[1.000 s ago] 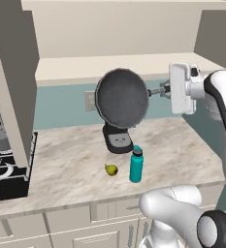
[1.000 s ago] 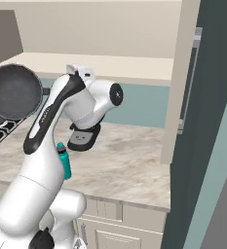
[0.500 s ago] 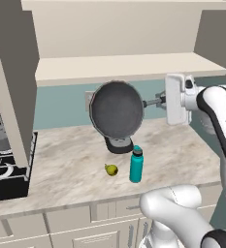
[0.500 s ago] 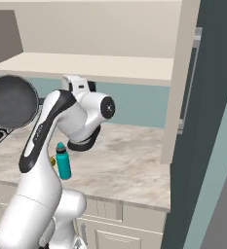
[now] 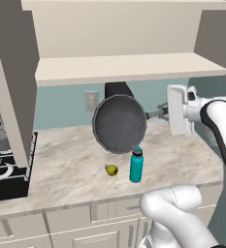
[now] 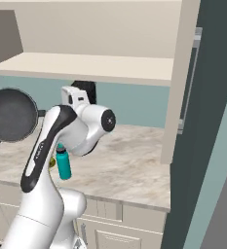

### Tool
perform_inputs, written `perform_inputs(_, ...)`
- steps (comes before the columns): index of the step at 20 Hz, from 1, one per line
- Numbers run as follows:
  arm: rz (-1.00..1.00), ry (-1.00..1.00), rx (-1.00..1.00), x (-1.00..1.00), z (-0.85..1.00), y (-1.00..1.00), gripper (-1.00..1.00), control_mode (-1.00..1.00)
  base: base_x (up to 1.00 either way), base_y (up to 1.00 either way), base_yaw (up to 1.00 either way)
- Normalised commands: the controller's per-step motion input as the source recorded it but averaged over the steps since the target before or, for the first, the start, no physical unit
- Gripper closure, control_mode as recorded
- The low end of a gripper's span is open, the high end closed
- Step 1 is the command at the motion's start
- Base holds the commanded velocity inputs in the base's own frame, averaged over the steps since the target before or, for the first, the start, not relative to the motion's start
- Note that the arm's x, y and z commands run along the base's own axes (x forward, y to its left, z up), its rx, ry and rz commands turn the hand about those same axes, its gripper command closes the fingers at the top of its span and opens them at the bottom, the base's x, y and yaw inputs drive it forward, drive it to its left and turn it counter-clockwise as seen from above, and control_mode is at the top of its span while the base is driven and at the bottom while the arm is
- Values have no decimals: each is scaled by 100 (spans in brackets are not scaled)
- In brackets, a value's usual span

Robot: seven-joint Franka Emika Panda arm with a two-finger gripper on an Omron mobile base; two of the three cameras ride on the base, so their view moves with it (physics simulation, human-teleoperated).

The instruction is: Pick the pan from the cabinet and place it on the stove. Then turn on the stove burner for the pan.

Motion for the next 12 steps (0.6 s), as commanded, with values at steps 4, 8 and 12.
perform_inputs(4, 0, 0, 0, -38, -30, 1, 100, -100, 0, 0, 0)
perform_inputs(8, 0, -4, 0, -65, -31, 2, 100, -100, 0, 0, 0)
perform_inputs(12, 0, 0, 0, 0, 0, 0, 100, 100, -85, 0, 0)
